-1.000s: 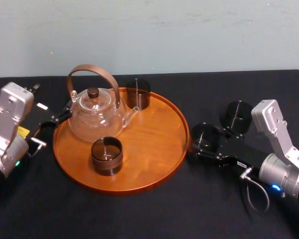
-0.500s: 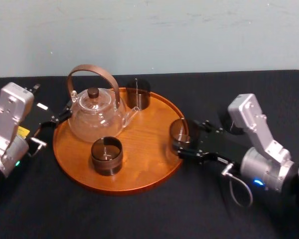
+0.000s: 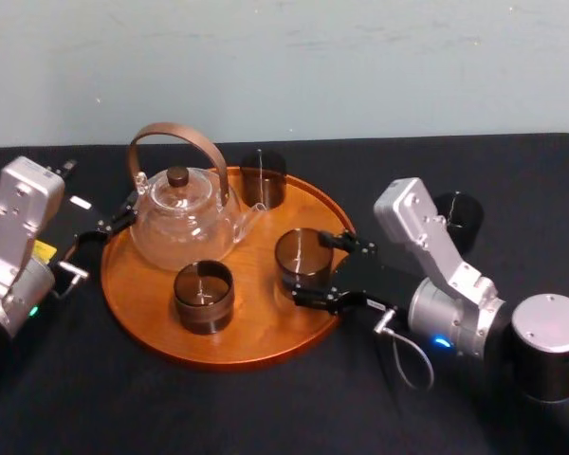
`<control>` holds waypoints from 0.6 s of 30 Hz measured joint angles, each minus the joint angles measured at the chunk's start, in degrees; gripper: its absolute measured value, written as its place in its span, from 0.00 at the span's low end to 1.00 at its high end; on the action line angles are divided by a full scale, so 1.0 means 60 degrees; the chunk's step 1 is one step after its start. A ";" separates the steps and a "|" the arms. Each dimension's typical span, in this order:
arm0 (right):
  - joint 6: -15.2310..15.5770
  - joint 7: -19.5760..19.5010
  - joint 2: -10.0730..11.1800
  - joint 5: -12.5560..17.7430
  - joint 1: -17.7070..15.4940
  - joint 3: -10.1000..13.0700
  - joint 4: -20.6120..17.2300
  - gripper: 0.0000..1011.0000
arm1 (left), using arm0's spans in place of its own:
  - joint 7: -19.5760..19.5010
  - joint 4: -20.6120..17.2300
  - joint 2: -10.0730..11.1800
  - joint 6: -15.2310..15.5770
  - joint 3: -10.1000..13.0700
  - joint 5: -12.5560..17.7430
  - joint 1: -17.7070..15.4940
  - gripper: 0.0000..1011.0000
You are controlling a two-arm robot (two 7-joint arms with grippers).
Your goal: Pick up the glass from the table and place it on the tray.
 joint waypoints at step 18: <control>-0.0171 0.0217 -0.0505 -0.0200 0.0484 -0.0429 0.0910 0.89 | 0.0000 0.0000 0.0000 0.0000 0.0000 0.0000 0.0000 0.99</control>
